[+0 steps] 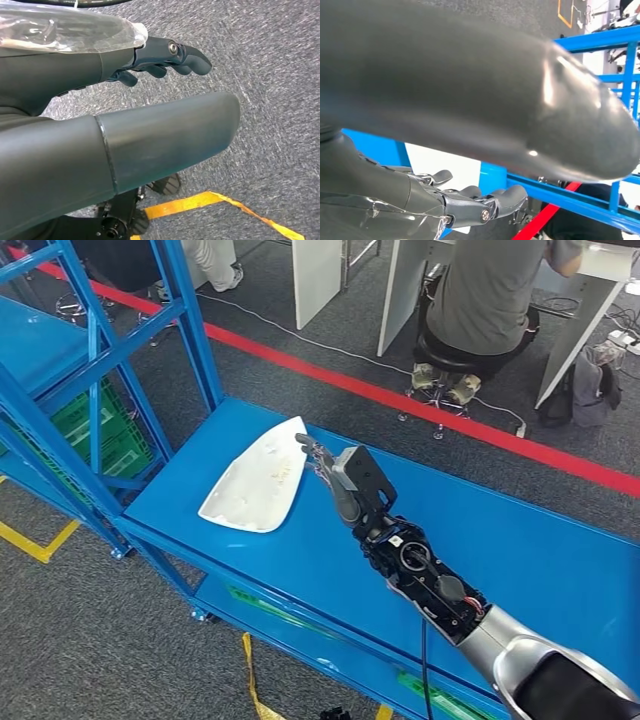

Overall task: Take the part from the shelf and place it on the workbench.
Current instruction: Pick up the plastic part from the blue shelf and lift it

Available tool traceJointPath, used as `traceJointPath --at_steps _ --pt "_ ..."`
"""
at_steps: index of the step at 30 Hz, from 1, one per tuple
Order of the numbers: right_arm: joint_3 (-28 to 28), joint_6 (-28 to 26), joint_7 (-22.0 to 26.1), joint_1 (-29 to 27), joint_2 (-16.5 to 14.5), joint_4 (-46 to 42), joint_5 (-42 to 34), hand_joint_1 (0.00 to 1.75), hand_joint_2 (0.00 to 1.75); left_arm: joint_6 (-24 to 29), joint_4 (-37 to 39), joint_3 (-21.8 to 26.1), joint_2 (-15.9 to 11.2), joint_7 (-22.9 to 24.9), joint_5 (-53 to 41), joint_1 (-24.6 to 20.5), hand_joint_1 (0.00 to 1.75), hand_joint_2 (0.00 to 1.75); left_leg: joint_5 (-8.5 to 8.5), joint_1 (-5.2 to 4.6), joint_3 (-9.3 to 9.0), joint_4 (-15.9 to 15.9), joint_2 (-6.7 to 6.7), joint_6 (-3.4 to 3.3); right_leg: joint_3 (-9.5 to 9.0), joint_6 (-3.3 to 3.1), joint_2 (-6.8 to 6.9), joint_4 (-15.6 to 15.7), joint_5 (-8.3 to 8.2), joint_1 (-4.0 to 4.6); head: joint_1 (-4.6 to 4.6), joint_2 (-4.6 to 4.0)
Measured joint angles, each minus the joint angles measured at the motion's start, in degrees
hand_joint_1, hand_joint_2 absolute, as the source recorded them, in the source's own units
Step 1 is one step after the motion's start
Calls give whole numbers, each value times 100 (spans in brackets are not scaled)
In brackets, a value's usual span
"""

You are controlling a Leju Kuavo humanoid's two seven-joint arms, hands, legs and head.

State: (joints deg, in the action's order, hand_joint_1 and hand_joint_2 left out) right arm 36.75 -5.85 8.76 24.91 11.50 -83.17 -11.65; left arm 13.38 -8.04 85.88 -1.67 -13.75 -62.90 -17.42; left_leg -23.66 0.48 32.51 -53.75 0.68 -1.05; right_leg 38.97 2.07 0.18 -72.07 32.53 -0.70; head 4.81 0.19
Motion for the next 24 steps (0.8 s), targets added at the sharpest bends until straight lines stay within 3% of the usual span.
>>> traceJointPath --at_steps 3,5,8,9,10,12,14,15,16,17,19,21,24 --pt "3 0 0 12 0 15 0 0 0 -1 0 0 18 0 -1 4 0 0 -31 -8 -39 -19 74 48 -554 -28 -52 1214 -595 -17 13 1" --pt "10 3 4 19 -1 19 0 0 0 -2 0 0 26 0 -2 3 0 0 -35 -22 -19 -34 102 99 -779 -80 -99 1653 -698 -4 10 1" --pt "19 17 6 21 -5 20 4 0 0 -2 0 1 29 0 -6 10 0 0 -31 -12 7 -49 126 177 -821 -171 -82 1700 -715 -1 6 1" --pt "17 20 5 32 -8 20 8 0 0 -2 0 2 31 0 -7 10 0 0 -101 -5 52 -154 104 204 -833 -208 -68 1723 -730 -12 1 1" --pt "16 22 7 47 -11 20 14 0 0 -2 0 2 32 0 -9 8 0 0 -229 0 153 -371 76 230 -843 -244 -51 1747 -745 -26 -12 1" --pt "20 33 2 65 -16 22 30 0 0 -2 0 2 31 0 -10 6 0 0 -613 7 550 -1175 7 275 -839 -283 -25 1760 -753 -24 -42 1" --pt "32 42 -9 68 -18 35 51 0 0 -2 0 2 33 1 -9 15 0 0 -846 11 931 -1888 -10 305 -830 -288 0 1759 -752 -22 -55 1" --pt "38 42 -15 69 -19 48 60 0 0 -2 0 3 36 2 -9 19 0 0 -791 14 966 -1924 -13 309 -830 -287 10 1758 -750 -23 -57 1" --pt "44 37 -26 73 -19 62 74 0 0 -2 0 5 36 2 -8 22 0 0 -635 18 880 -1721 -17 307 -834 -283 19 1757 -747 -24 -58 1" --pt "48 26 -46 80 -22 76 91 0 0 -2 0 9 33 2 -5 22 0 0 -417 24 685 -1321 -24 301 -843 -275 24 1757 -741 -26 -58 1" --pt "54 -17 -175 111 -30 98 154 0 87 -2 0 15 29 1 14 14 0 0 -79 24 230 -409 -48 271 -852 -233 28 1751 -721 -14 -66 1" --pt "60 -63 -376 148 -34 113 237 0 175 -3 0 23 33 -5 51 14 0 0 -5 15 48 -36 -54 233 -845 -195 26 1741 -687 13 -58 1" --pt "80 -91 -693 166 -32 122 397 0 175 -15 0 46 36 -18 112 44 0 0 3 10 32 -25 -39 223 -849 -352 24 1730 -656 31 -40 1"
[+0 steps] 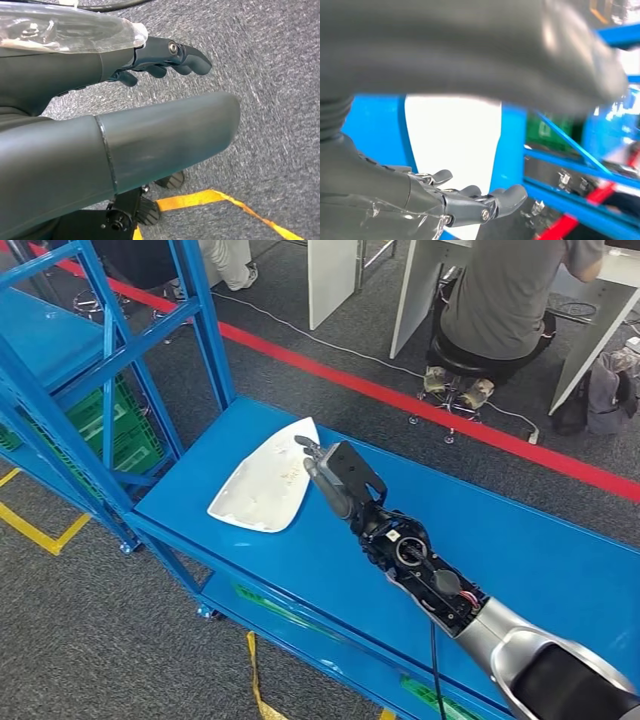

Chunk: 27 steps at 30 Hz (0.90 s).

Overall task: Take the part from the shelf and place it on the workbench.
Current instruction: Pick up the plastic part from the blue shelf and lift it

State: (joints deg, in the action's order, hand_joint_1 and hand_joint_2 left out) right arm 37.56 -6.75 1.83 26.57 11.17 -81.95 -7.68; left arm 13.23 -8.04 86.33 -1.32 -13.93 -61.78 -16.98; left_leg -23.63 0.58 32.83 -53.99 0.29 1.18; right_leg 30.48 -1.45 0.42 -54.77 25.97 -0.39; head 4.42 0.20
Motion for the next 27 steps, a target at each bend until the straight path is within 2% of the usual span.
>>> traceJointPath --at_steps 1,4,6,10,13,18,27 --pt "10 -2 -119 -1 2 -8 82 0 175 -10 0 7 -4 -3 18 7 0 0 -4 -8 -5 -1 3 -11 -10 -41 -1 10 -13 -2 3 0" --pt "58 4 -580 0 49 -98 555 0 175 -43 0 38 -23 -26 78 30 0 0 -16 -25 -6 -5 7 -56 -37 -7 -1 47 -33 -11 8 -1" --pt "93 74 -896 2 151 -195 940 0 175 -60 0 56 -42 -42 116 58 0 0 -22 -31 -5 -7 7 -79 -49 40 -1 71 -43 -16 8 0" --pt "131 399 -1441 6 403 -390 1293 0 175 -90 0 67 -78 -64 195 97 0 0 -32 -39 -5 -13 6 -100 -64 178 -1 100 -50 -28 7 0" --pt "167 629 -1815 12 627 -551 1440 0 175 -129 0 70 -99 -81 234 107 0 0 -35 -42 -6 -15 6 -105 -64 234 -1 104 -45 -36 5 0" --pt "229 852 -2252 19 1001 -827 1621 0 175 -188 0 73 -148 -85 221 112 0 0 -35 -39 -9 -12 6 -105 -63 245 -3 103 -43 -24 4 0" --pt "350 1066 -2568 40 1448 -1216 1821 0 175 -193 0 80 -174 -86 280 116 0 0 -33 -17 -14 -3 5 -101 -63 242 -6 100 -41 -9 4 0"
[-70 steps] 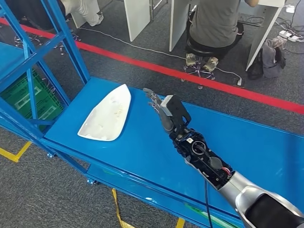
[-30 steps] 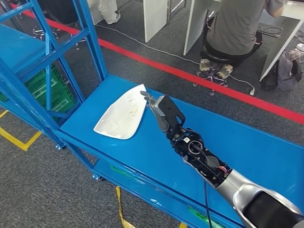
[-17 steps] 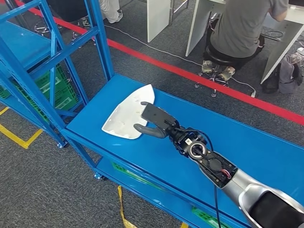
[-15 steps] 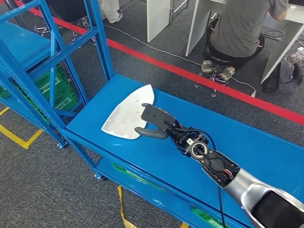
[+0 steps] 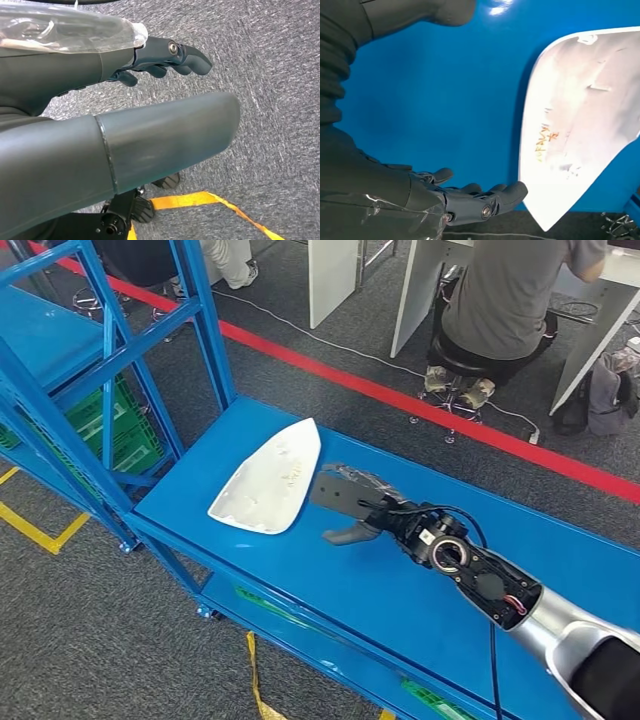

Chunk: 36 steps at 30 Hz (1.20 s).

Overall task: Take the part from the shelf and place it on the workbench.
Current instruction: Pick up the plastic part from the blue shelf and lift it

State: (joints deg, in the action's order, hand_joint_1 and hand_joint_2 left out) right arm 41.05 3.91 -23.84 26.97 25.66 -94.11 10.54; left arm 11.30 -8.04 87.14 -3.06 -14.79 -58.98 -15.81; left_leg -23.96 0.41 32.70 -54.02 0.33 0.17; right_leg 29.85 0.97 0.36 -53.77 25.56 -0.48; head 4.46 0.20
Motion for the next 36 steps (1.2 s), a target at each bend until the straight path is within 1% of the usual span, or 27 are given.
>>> traceJointPath --at_steps 6,13,17,19,21,25,29,33,36 --pt "134 452 -204 211 254 -193 301 0 175 -21 0 3 -20 -14 88 23 0 0 0 2 0 0 0 0 0 -1 0 0 1 -1 -1 0" --pt "309 983 -242 594 503 -290 663 0 175 -25 0 12 -41 -16 139 49 0 0 0 -1 0 0 0 0 -1 0 0 0 0 -3 1 0" --pt "491 1297 -100 874 610 -279 1431 0 175 -19 0 14 -49 -15 119 49 0 0 1 0 0 0 0 0 -2 0 0 0 0 -2 -1 0" --pt "603 1409 -9 978 654 -265 1890 0 175 -17 0 14 -50 -15 93 48 0 0 1 0 0 0 0 0 -2 0 0 -1 0 -2 -1 0" --pt "717 1459 46 1062 694 -245 2171 0 175 -17 0 14 -49 -15 76 47 0 0 1 0 0 0 0 0 -1 -1 0 -1 0 -2 -1 0" --pt "880 1590 142 1137 751 -200 2365 0 175 -13 0 14 -49 -14 43 46 0 0 0 1 1 0 1 0 -1 -1 0 -1 1 -1 0 0" --pt "1015 1716 327 1160 762 -136 2812 0 175 -9 0 14 -49 -11 10 44 0 0 0 0 0 0 0 0 -1 -1 0 0 1 -1 0 0" --pt "1143 1763 410 1180 763 -70 2936 0 175 -3 0 14 -50 2 -6 43 0 0 0 0 0 0 0 0 -1 -1 0 0 1 -2 0 0" --pt "1246 1829 593 1195 763 4 3128 0 175 16 0 14 -50 6 -19 42 0 0 0 0 0 0 1 0 -2 -1 1 0 1 -1 -1 0"
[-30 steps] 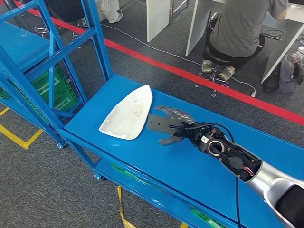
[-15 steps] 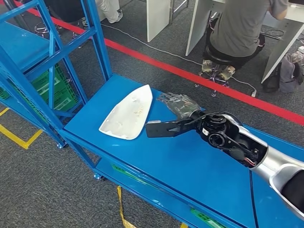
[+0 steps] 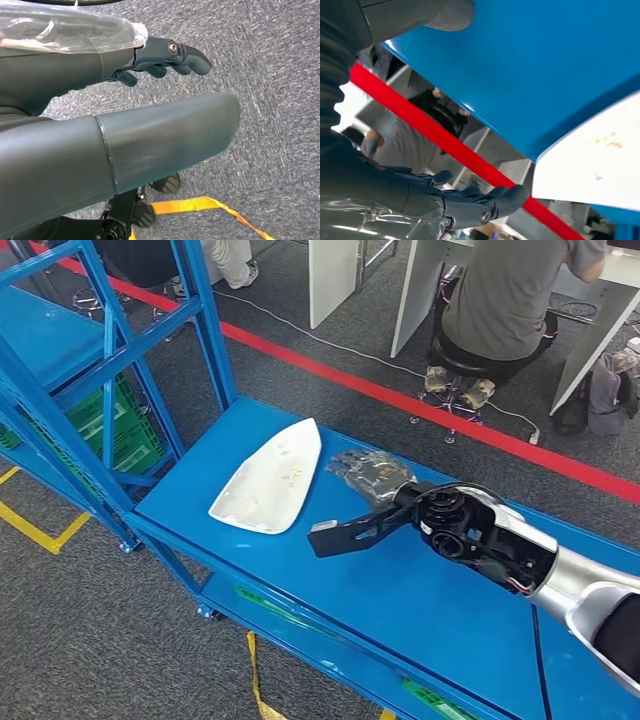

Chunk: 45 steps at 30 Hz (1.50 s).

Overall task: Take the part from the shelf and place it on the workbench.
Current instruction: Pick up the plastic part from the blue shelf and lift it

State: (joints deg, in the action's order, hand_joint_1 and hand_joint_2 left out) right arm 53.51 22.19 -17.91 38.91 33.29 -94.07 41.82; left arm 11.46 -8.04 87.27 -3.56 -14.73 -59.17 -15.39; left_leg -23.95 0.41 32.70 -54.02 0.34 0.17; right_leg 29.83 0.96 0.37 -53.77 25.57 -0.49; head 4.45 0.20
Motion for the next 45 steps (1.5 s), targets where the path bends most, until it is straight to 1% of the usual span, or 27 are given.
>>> traceJointPath --at_steps 7,13,19,23,32,35,45 --pt "233 -59 403 45 0 263 667 0 175 16 0 0 2 0 -28 -2 0 0 0 0 1 0 1 0 -1 0 1 0 0 0 1 0" --pt "498 -499 755 122 -1 652 1820 0 175 32 0 0 8 16 -112 -37 0 0 0 0 1 0 3 0 -2 0 2 0 0 0 1 0" --pt "721 -912 966 173 -16 1178 2591 0 175 51 0 0 29 26 -186 -83 0 0 0 0 0 0 6 0 -5 0 5 0 0 0 0 -1" --pt "804 -1069 1007 202 -34 1487 2797 0 175 51 0 0 40 42 -218 -108 0 0 0 0 0 0 8 0 -6 0 5 0 0 0 0 0" --pt "915 -1095 1018 228 -83 1892 2832 0 175 51 0 0 51 42 -222 -132 0 0 0 0 0 0 8 0 -6 0 4 0 0 0 0 0" --pt "944 -1185 1013 247 -106 2002 2987 0 175 52 0 0 54 45 -252 -138 0 0 0 0 0 0 8 0 -5 0 4 0 0 0 0 -1" --pt "854 -2104 941 303 -302 2532 4002 0 175 87 0 0 79 76 -374 -174 0 0 1 0 0 0 9 0 -8 0 4 -1 0 0 1 0"
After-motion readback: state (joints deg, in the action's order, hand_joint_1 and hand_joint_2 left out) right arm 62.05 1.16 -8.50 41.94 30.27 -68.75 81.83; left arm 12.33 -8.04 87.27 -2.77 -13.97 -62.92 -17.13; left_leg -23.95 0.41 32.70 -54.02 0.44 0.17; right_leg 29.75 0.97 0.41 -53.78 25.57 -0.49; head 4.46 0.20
